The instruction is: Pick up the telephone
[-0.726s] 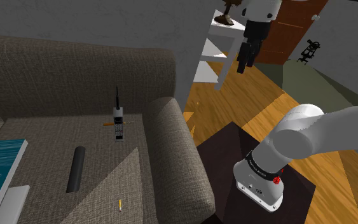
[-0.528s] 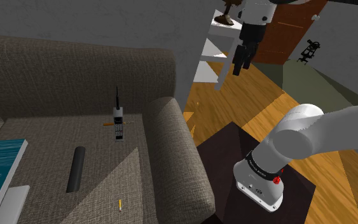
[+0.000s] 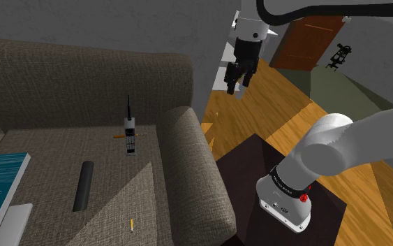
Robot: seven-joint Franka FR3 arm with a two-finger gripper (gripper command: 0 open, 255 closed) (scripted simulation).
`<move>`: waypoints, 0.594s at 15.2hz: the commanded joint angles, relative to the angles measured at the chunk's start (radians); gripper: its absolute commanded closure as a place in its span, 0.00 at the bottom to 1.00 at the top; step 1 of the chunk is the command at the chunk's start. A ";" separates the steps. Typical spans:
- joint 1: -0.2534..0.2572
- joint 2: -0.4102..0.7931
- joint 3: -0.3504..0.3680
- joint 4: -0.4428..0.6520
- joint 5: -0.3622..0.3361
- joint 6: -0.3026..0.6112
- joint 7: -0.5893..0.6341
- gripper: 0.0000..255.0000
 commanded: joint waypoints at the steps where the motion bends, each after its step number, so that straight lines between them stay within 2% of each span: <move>1: 0.009 0.050 0.040 0.003 0.023 0.054 0.058 0.00; 9: 0.029 0.292 0.185 0.077 0.052 0.245 0.283 0.00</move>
